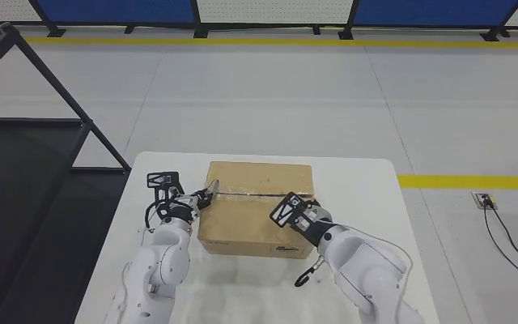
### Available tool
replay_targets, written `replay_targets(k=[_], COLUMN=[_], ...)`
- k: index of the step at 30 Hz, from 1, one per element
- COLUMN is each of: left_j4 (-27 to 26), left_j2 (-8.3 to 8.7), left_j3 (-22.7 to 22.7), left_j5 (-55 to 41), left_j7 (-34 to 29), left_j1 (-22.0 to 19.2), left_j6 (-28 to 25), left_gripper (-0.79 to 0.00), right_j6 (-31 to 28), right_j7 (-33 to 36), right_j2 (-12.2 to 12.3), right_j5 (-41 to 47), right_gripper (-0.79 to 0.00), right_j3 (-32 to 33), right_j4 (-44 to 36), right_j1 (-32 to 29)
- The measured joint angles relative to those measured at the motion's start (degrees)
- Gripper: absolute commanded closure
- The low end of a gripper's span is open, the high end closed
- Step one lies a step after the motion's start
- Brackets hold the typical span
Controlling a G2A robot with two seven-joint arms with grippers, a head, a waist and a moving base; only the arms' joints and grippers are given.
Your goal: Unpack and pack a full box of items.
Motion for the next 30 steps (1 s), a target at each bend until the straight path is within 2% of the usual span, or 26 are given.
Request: replay_targets(k=[10,18,26,30], left_j4=[-0.2,-0.2,0.0,-0.2], left_j2=[0.01,0.01,0.02,0.1], left_j3=[-0.6,-0.8,-1.5,-2.9], left_j5=[-0.4,-0.5,-1.1,-2.0], left_j7=[0.2,0.3,0.6,1.0], left_j1=[0.0,0.0,-0.2,-0.5], left_j6=[0.2,0.3,0.6,1.2], left_gripper=[-0.785,-0.785,-0.785,-0.785], right_j6=[5.3,6.9,5.2,2.5], right_j7=[-3.5,-5.9,-8.9,-10.4], right_j2=[-0.1,0.0,0.1,0.3], right_j5=[1.6,1.8,3.7,4.7], right_gripper=[0.0,0.0,0.0,0.0], right_j3=[0.3,0.1,-0.3,-0.3], right_j4=[-0.2,-0.5,-0.5,-1.1], right_j1=[0.7,1.6,3.2,3.5])
